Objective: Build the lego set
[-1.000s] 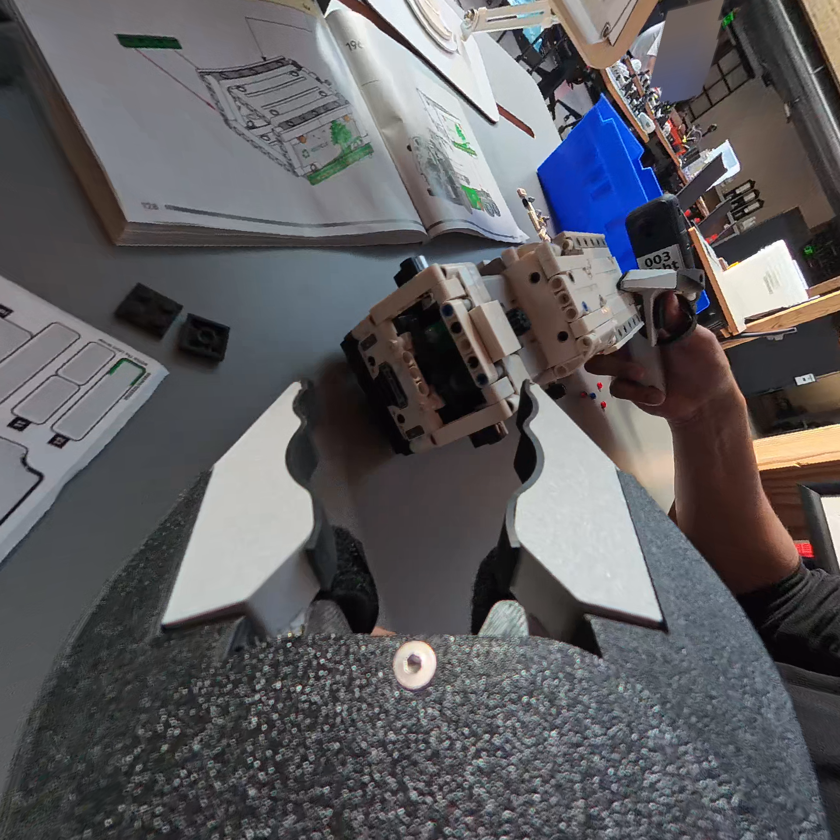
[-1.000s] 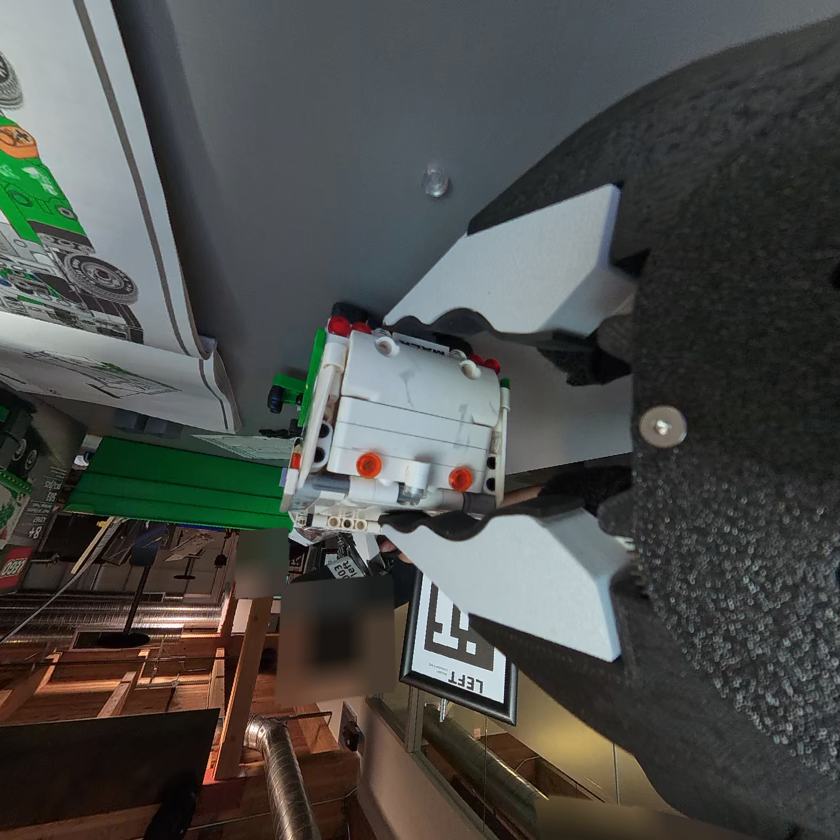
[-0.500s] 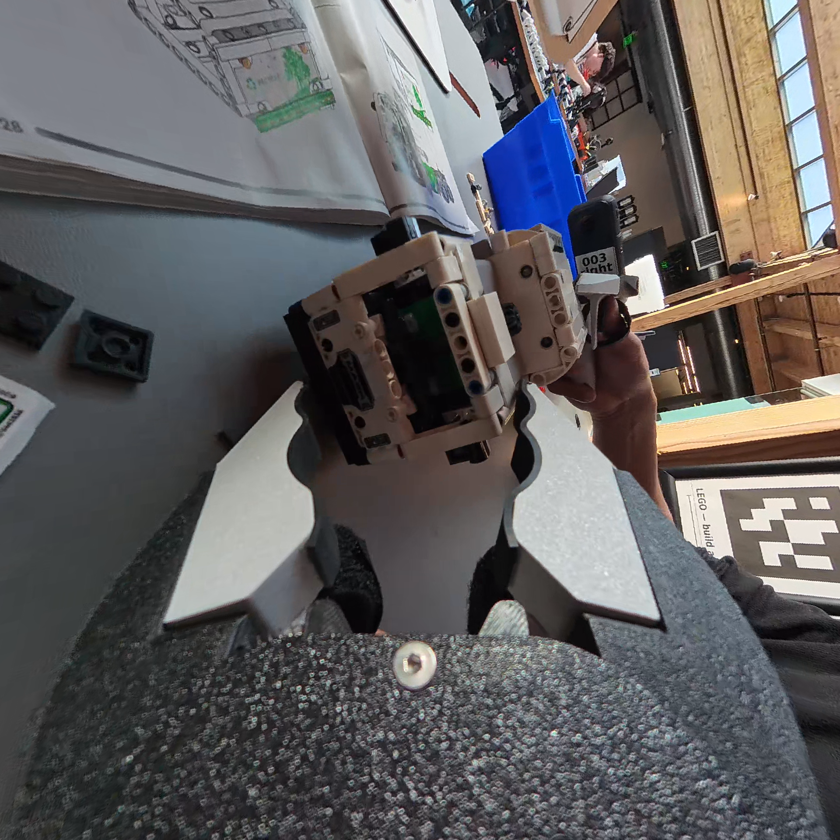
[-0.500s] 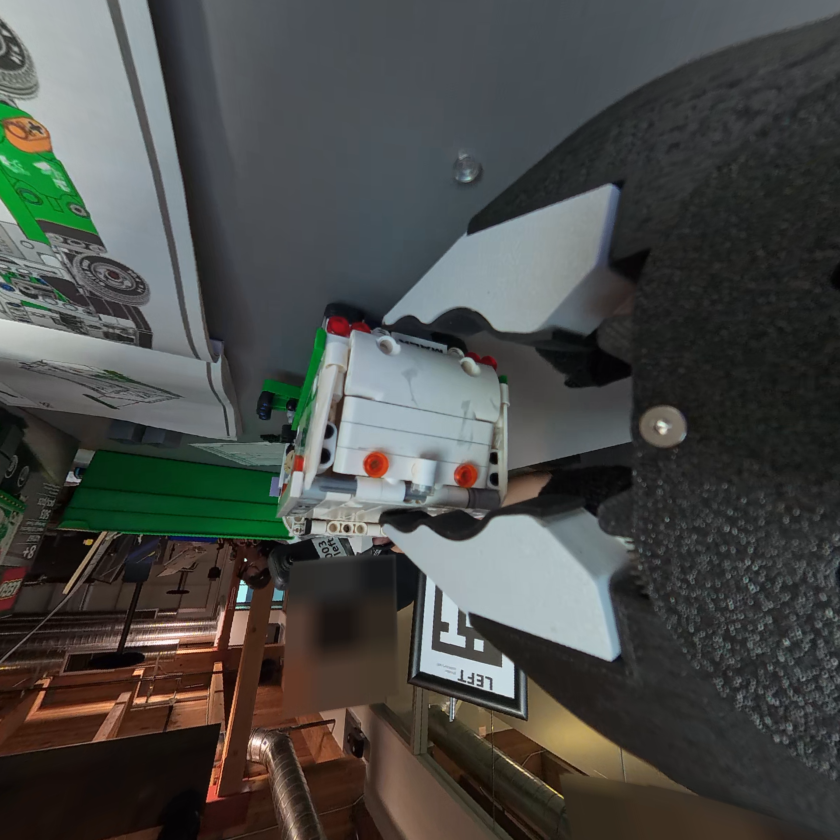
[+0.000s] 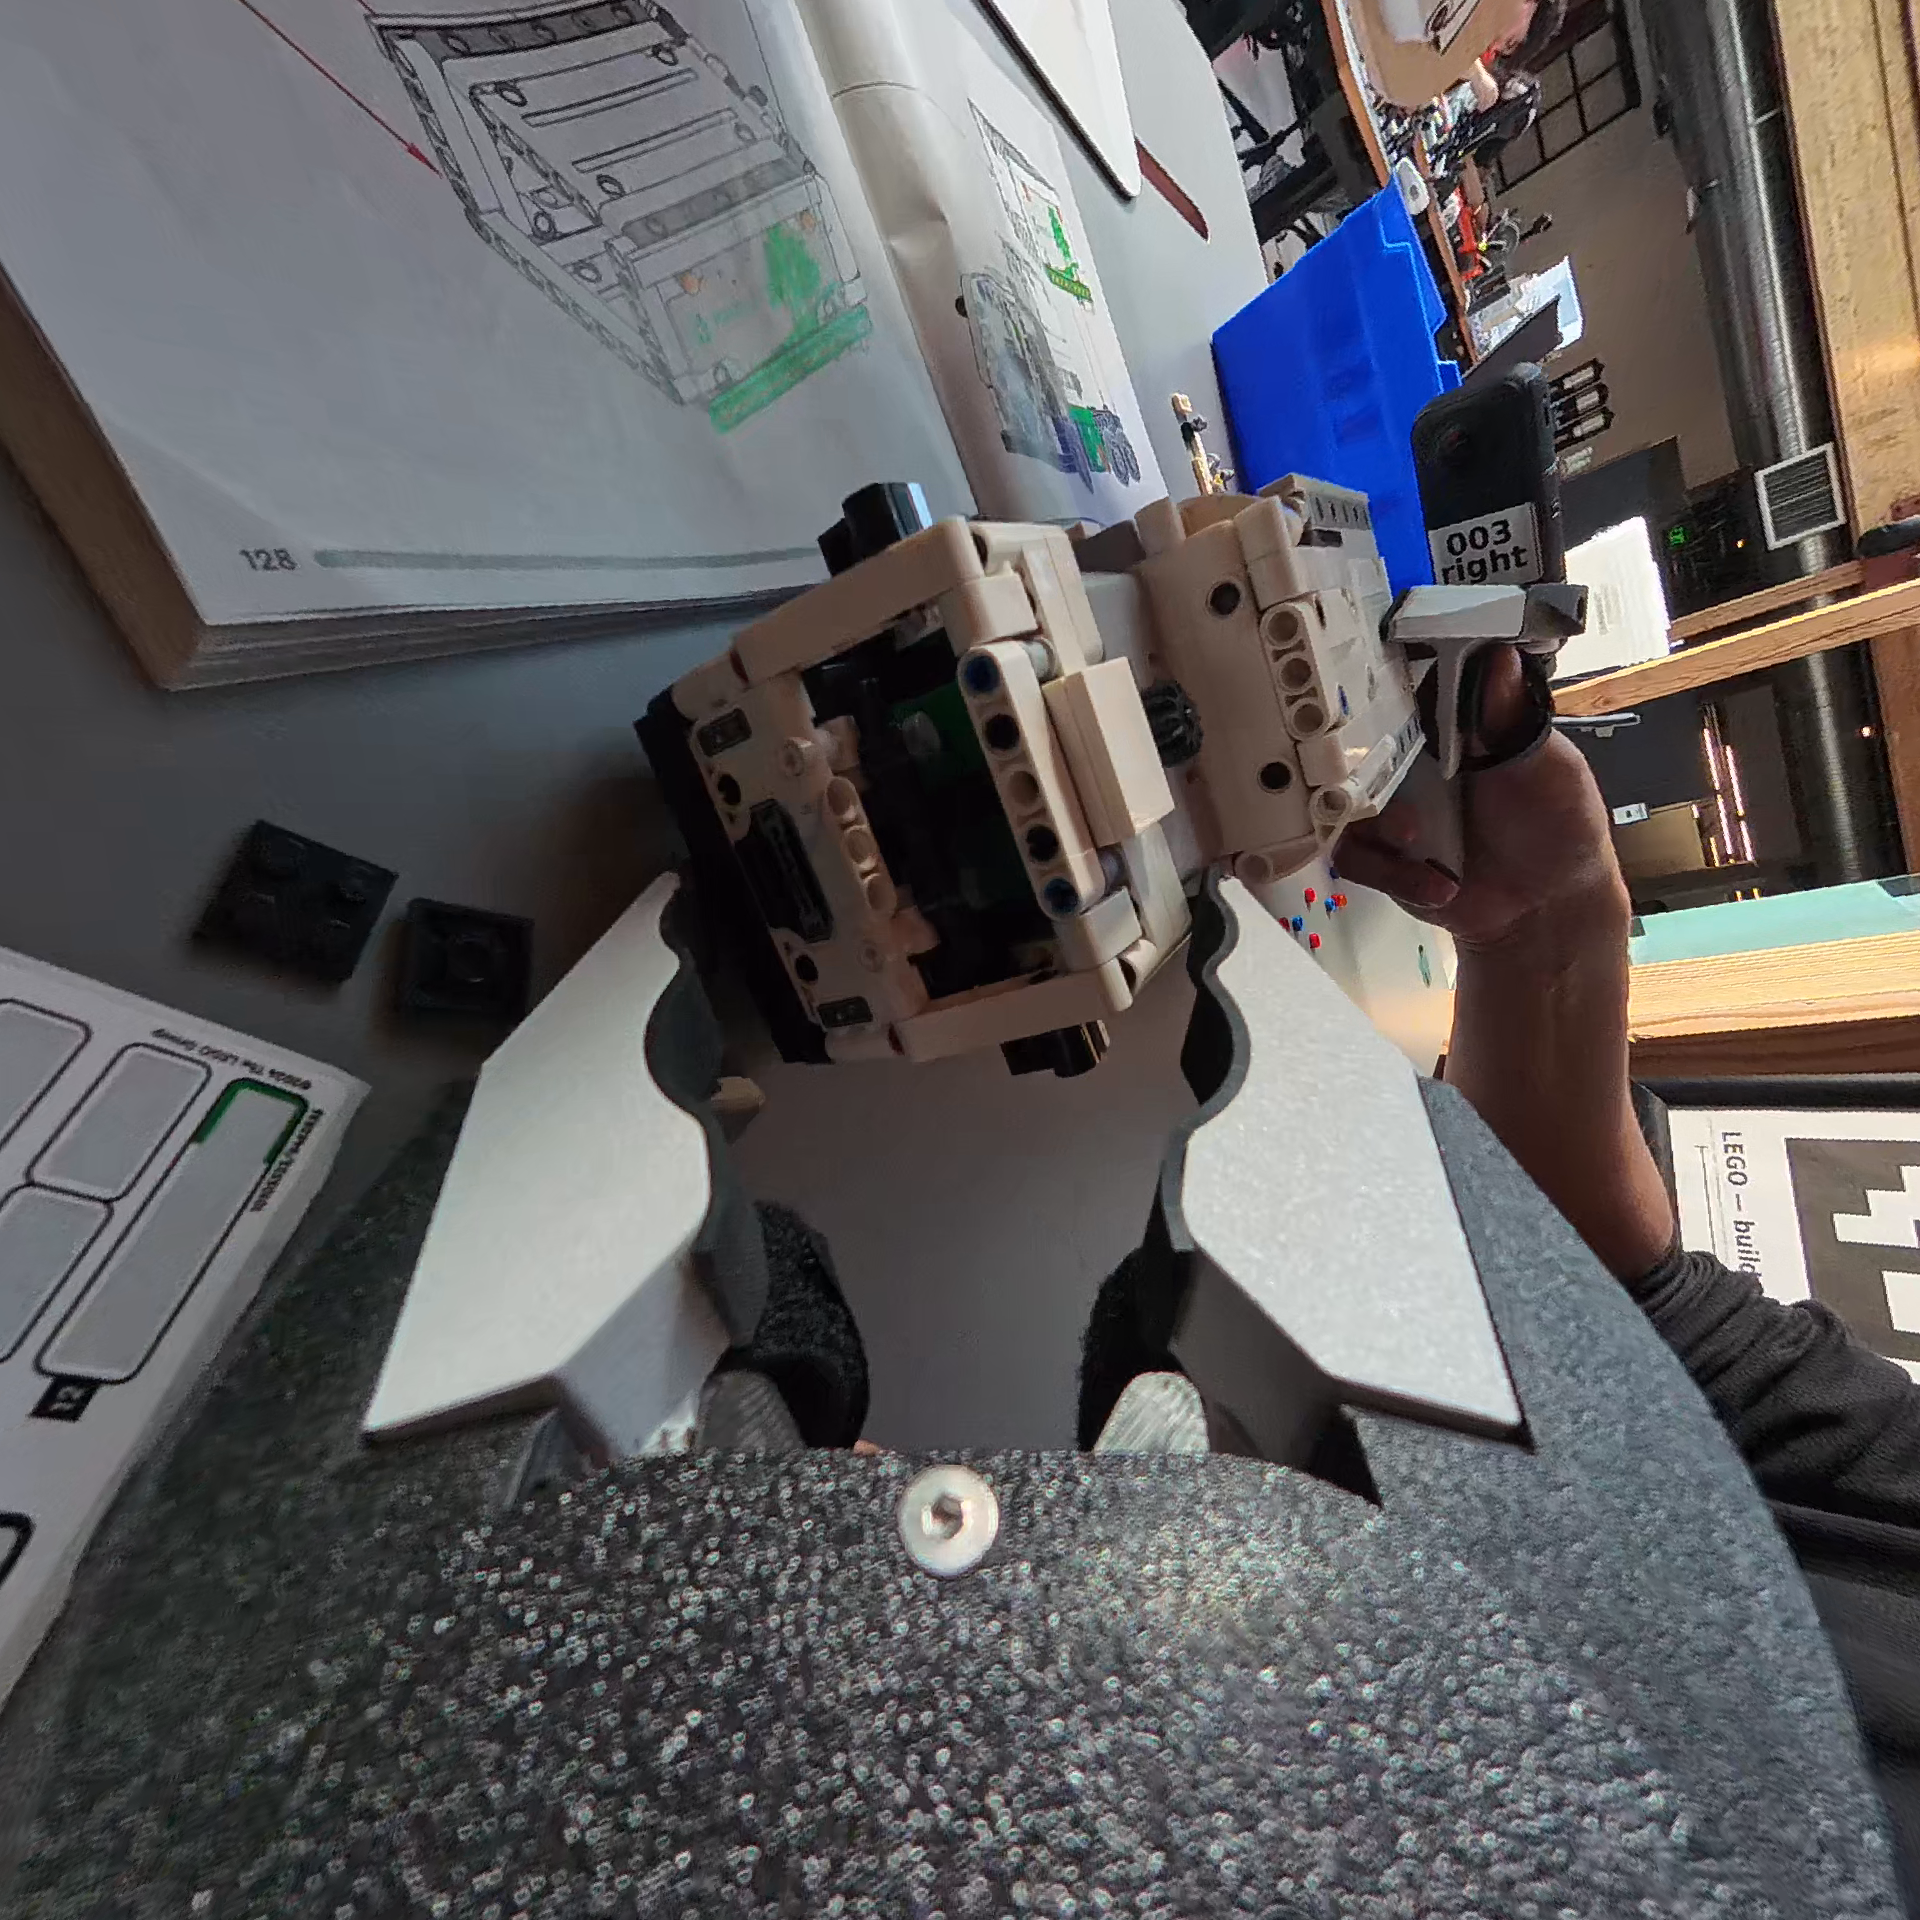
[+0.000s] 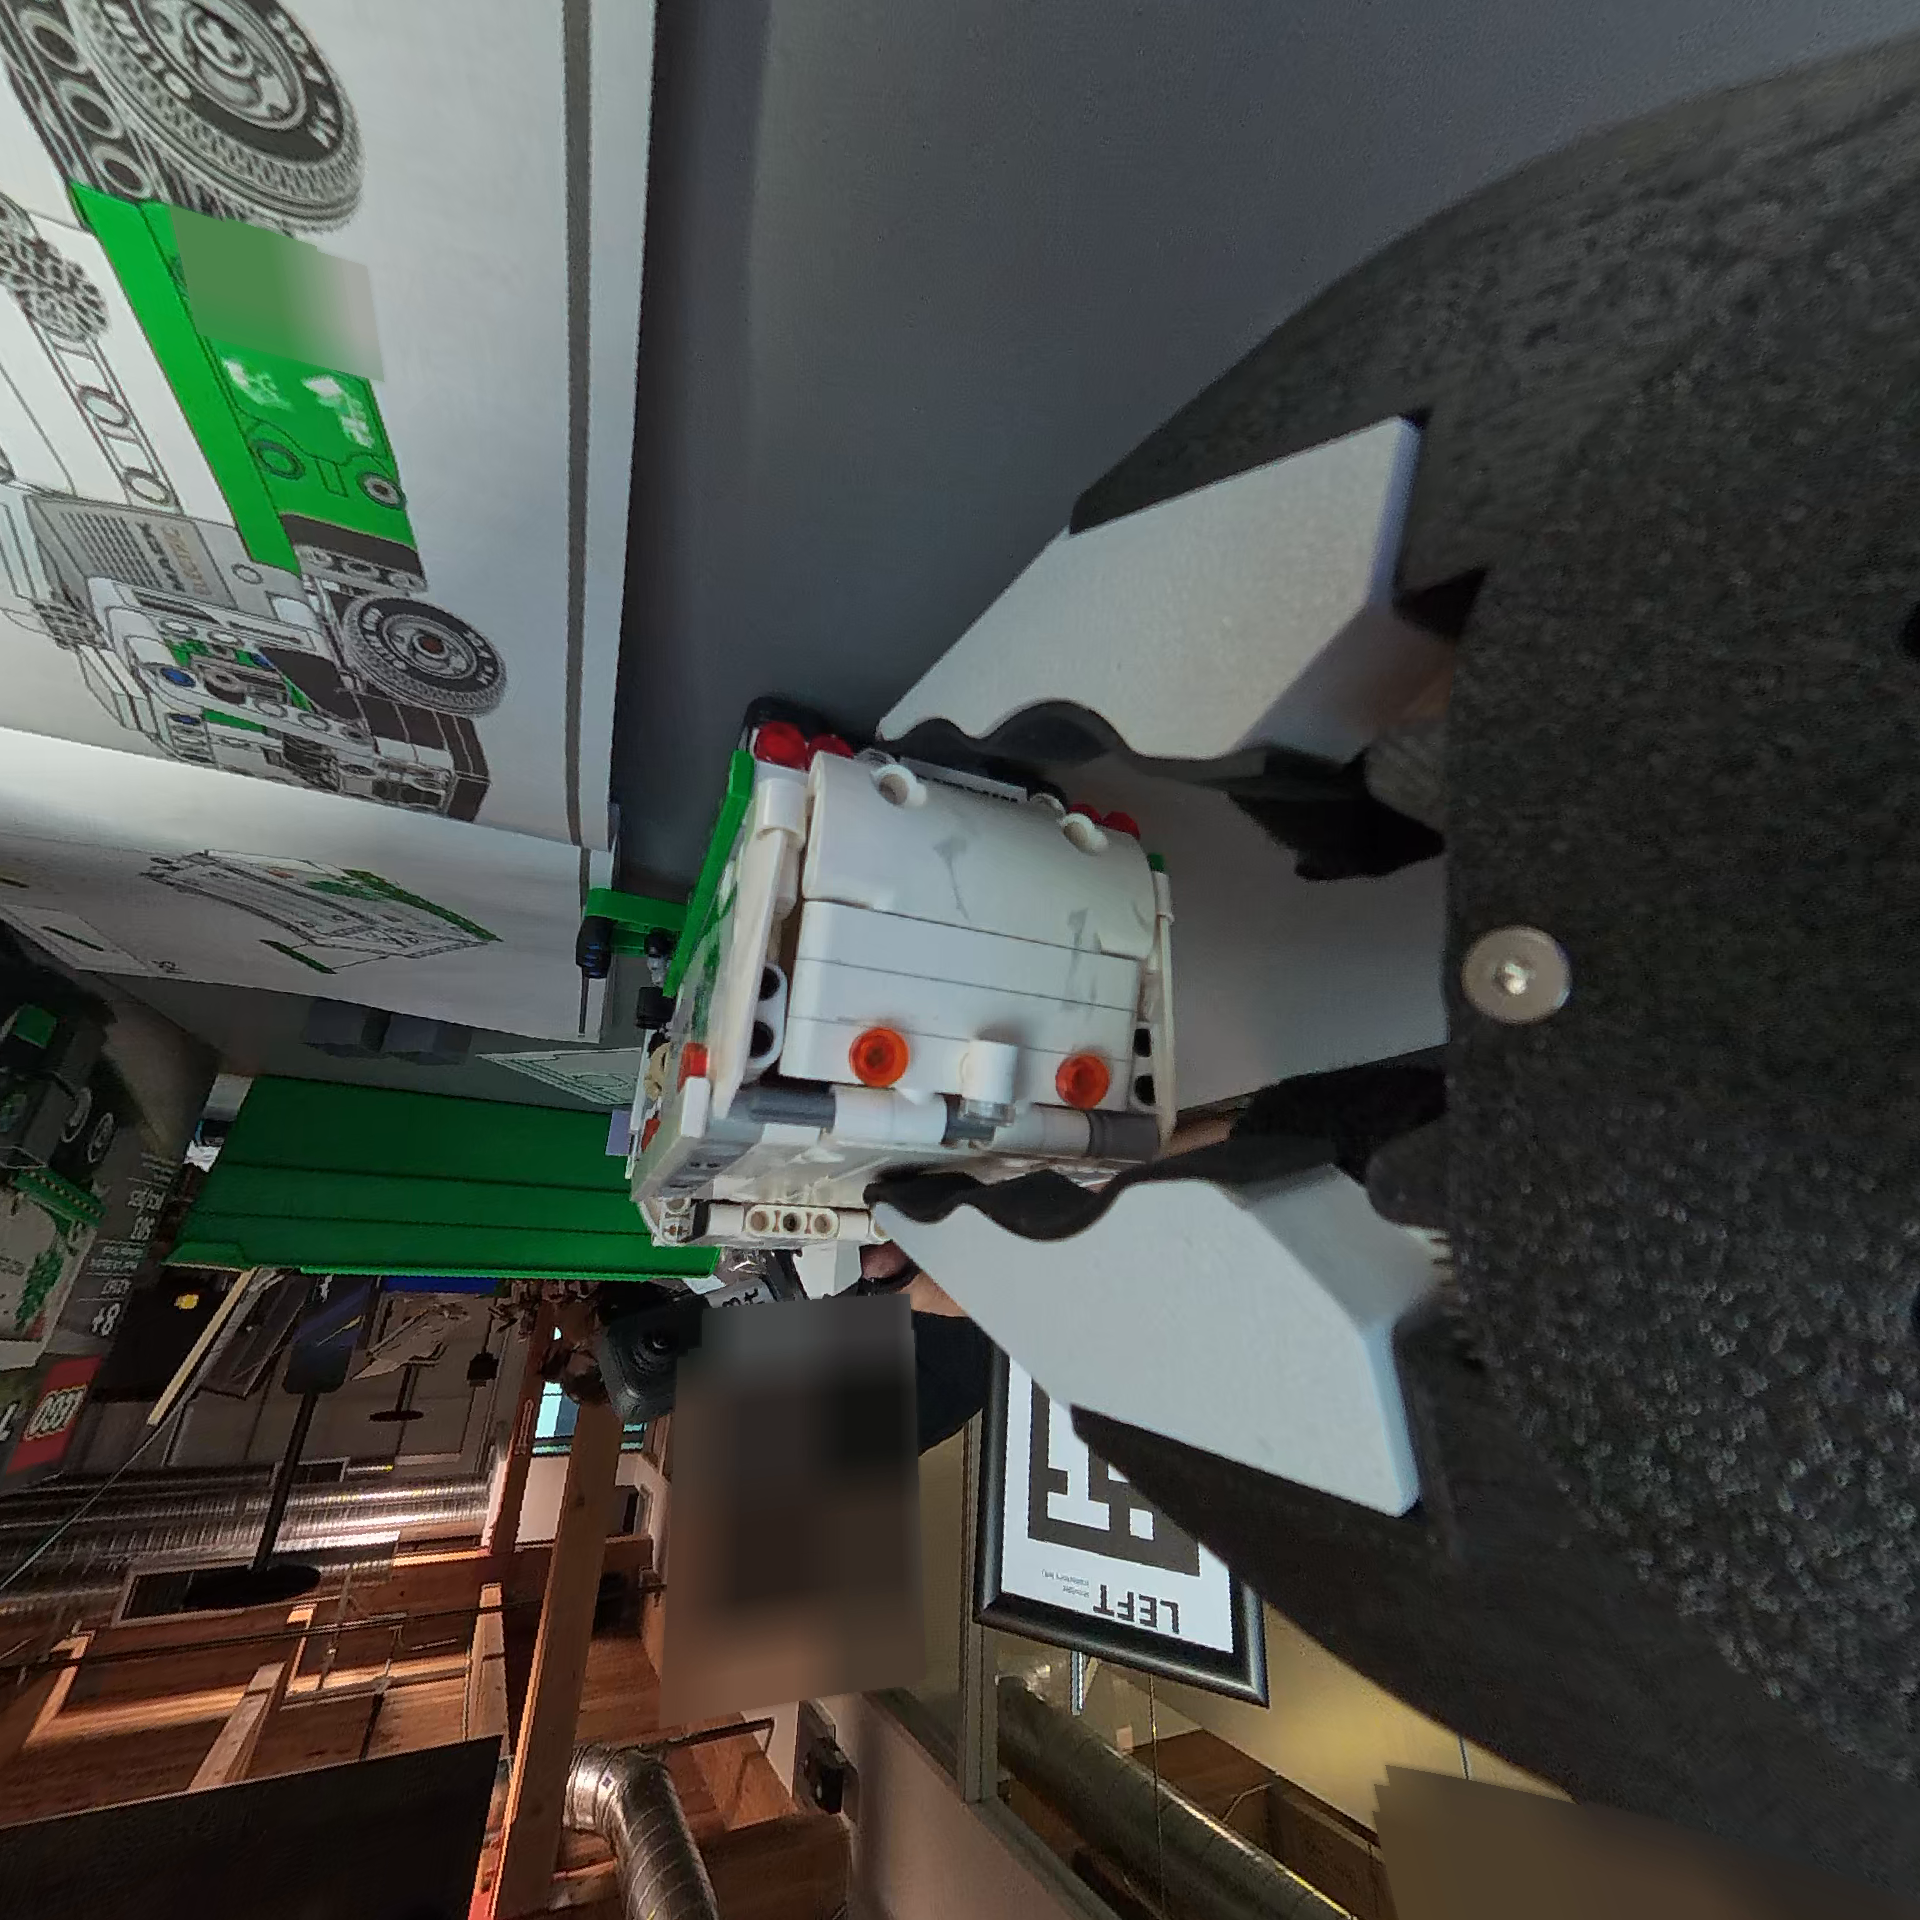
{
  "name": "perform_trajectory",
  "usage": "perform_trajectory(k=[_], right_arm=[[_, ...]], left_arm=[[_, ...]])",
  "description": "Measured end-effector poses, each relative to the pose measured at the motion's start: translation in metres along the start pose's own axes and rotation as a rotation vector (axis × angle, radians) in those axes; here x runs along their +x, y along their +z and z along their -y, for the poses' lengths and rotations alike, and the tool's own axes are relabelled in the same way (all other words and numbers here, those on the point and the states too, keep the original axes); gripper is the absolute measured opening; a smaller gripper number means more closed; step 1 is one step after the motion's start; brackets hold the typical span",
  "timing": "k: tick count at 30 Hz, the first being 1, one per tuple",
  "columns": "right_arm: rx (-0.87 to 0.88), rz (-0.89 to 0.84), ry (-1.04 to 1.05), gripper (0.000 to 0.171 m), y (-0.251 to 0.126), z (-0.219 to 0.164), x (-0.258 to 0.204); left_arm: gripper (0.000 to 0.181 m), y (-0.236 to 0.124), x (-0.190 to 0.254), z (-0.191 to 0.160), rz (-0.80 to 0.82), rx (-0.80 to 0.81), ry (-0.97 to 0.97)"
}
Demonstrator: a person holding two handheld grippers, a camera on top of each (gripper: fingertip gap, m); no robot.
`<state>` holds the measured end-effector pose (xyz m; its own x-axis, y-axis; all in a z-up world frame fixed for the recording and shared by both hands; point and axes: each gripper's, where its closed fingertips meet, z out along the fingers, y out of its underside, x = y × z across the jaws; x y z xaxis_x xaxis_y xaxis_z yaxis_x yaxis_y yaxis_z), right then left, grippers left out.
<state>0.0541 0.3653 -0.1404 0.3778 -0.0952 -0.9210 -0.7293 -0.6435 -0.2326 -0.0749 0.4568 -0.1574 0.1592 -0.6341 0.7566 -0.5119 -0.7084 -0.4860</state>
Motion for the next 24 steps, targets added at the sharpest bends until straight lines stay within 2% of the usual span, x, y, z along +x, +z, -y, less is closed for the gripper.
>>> perform_trajectory(k=[5, 9, 12, 15, 19, 21, 24], right_arm=[[0.06, -0.04, -0.103, 0.08, -0.02, 0.001, -0.003], [0.177, -0.132, -0.263, 0.083, -0.059, 0.0, -0.018], [0.317, -0.176, -0.52, 0.073, -0.08, -0.012, -0.04], [0.461, -0.224, -0.776, 0.068, -0.083, -0.033, -0.052], [0.475, -0.313, -0.893, 0.068, -0.073, -0.059, -0.041], [0.484, -0.387, -0.935, 0.063, -0.075, -0.063, -0.033], [0.463, -0.418, -0.966, 0.053, -0.075, -0.072, -0.029]], left_arm=[[0.09, -0.018, 0.007, 0.0, -0.006, 0.111, 0.073], [0.069, -0.056, 0.018, -0.008, 0.059, 0.261, 0.273], [0.067, -0.071, 0.018, -0.024, 0.171, 0.299, 0.426], [0.062, -0.077, 0.016, -0.033, 0.296, 0.371, 0.589], [0.058, -0.081, 0.028, -0.028, 0.389, 0.477, 0.709], [0.059, -0.08, 0.023, -0.027, 0.447, 0.474, 0.719], [0.059, -0.072, 0.026, -0.03, 0.424, 0.441, 0.736]])
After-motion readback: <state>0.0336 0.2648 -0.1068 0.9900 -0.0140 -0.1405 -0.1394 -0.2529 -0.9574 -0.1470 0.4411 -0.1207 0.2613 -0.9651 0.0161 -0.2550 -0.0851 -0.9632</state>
